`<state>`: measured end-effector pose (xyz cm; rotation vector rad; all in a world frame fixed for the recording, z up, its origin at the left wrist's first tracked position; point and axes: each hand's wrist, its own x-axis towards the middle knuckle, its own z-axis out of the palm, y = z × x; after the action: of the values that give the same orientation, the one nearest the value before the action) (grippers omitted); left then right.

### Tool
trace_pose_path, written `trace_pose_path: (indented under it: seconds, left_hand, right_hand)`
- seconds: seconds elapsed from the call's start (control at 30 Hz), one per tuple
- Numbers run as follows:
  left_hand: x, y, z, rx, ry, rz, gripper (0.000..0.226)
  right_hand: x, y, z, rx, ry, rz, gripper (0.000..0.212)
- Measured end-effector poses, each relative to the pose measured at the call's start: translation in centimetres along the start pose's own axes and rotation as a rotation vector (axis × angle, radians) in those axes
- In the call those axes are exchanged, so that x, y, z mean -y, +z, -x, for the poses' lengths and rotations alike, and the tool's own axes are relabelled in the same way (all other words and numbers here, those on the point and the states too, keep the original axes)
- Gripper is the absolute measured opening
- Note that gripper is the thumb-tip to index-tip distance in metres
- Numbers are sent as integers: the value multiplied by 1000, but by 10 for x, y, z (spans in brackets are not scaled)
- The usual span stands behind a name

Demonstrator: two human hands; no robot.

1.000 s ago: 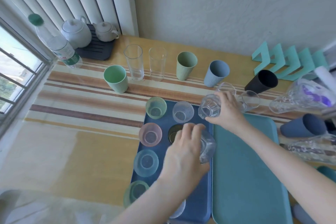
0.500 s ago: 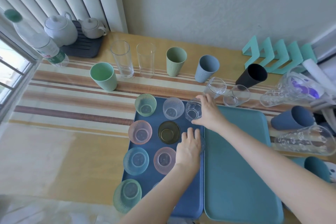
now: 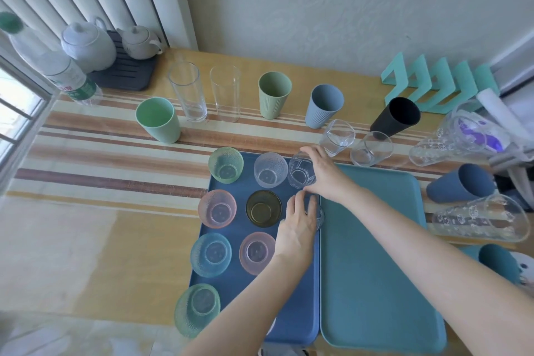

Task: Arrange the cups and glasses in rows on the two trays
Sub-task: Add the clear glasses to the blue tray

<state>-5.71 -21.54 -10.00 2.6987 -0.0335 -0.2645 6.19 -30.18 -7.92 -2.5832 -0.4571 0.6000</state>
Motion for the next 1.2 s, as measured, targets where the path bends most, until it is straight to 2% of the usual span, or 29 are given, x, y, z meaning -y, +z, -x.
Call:
trace_pose_path:
  seconds: [0.1,0.17,0.3,0.37,0.5,0.57,0.63,0.73,0.9,1.2]
  left_hand:
    - [0,-2,5,-32,27,-22,103]
    - [2,-10,10,-46,60,0,96]
    - [20,-40,12,-231,142,139,56]
    - [34,-56,-2,-298,130,182,48]
    - [48,-76,-56,-103,173,79,70]
    - [49,-77,-81,37,239,-4,77]
    - [46,-76,-98,146,278,-64,82]
    - [39,-70,-113,226,327,-105,87]
    - [31,-58,-117,259,413,-33,78]
    - [35,-46,-110,185,334,99,88]
  right_hand:
    - [0,-5,7,16,10,-60,93]
    - [1,-11,21,-31,57,-183,83]
    - [3,-16,70,-142,117,-348,68]
    - [9,-4,95,-128,186,-402,67]
    - [10,43,110,-27,235,-333,95]
    - [11,61,106,-55,270,-335,104]
    - [14,73,103,-122,290,-370,101]
    - [18,81,99,-257,321,-298,86]
    - [29,89,96,-480,500,-297,74]
    - [43,100,86,-593,619,-425,80]
